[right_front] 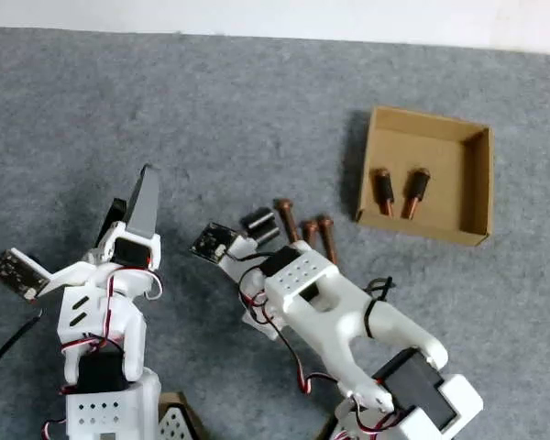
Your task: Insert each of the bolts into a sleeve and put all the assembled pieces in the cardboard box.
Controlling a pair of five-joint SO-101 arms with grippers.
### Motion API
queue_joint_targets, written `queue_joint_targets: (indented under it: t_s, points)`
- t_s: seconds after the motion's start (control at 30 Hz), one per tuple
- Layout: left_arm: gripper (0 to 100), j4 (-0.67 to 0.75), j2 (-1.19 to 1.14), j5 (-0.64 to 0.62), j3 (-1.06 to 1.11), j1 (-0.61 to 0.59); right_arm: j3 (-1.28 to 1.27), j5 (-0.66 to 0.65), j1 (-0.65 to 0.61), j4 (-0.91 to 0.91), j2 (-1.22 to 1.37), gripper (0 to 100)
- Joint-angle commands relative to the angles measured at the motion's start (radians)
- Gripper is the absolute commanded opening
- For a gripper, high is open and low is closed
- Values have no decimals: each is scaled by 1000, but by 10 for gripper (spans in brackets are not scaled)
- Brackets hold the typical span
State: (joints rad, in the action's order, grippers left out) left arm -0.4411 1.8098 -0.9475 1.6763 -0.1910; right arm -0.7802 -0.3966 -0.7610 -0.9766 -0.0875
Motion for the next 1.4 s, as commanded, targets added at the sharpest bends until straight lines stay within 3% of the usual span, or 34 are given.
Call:
queue_joint_targets:
  t_s: [0.0,0.23,0.4,0.93,1.13,1.37]
  points:
    - [309,6,15,-8,21,-5,21,-5,-5,-48,-16,124]
    - [309,6,15,-8,21,-5,-28,81,-5,81,-219,123]
    - [309,6,15,-8,21,-5,-153,32,-5,170,-306,123]
    - [309,6,15,-8,21,-5,-174,40,-5,249,-305,123]
    - [309,6,15,-8,21,-5,-153,106,-5,265,-302,125]
    - [309,6,15,-8,21,-5,-47,107,-5,269,-136,125]
